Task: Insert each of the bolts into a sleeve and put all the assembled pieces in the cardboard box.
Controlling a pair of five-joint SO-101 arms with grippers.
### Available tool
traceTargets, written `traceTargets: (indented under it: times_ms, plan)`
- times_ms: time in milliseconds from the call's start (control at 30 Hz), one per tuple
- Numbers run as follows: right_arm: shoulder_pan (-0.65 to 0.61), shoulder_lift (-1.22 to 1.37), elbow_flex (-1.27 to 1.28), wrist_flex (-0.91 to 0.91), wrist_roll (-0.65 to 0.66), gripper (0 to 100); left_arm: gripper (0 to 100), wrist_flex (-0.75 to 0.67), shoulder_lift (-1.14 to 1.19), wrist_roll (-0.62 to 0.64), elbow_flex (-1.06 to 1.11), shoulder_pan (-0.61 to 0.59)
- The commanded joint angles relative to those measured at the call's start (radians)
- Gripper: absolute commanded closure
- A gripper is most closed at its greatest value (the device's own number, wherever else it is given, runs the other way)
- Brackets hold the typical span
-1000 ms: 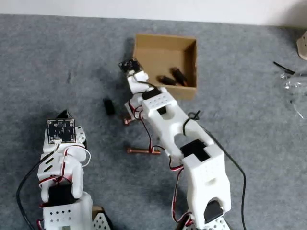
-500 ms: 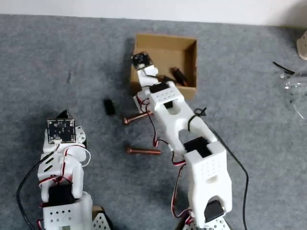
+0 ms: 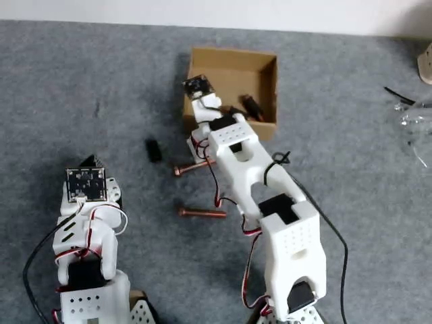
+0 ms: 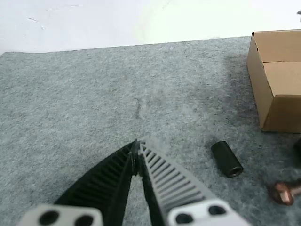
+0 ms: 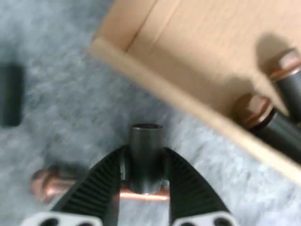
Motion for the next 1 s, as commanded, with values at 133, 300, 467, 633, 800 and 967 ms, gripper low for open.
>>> traceTargets:
  times_ms: [133, 300, 467, 633, 800, 967]
  plan:
    - [-0.035, -0.338, 0.206, -0.01, 0.002, 99.5, 99, -0.003, -0.001, -0.003, 0.021, 0.016]
    - [-0.028, -0.578, 0.427, -0.105, 0.002, 99.5, 99, -0.003, -0.001, -0.003, 0.021, 0.016]
    - [-0.021, -0.816, 0.688, -0.185, 0.014, 99.5, 99, -0.003, 0.001, -0.002, 0.021, 0.018]
    - [0.054, -1.073, 0.946, -0.268, 0.094, 99.5, 99, -0.003, 0.001, -0.002, 0.021, 0.019]
    - [0.15, -1.339, 1.161, -0.294, 0.094, 99.5, 99, -0.003, 0.002, -0.002, 0.021, 0.053]
    - [0.205, -1.621, 1.369, -0.291, 0.098, 99.5, 99, -0.002, 0.004, -0.002, 0.021, 0.087]
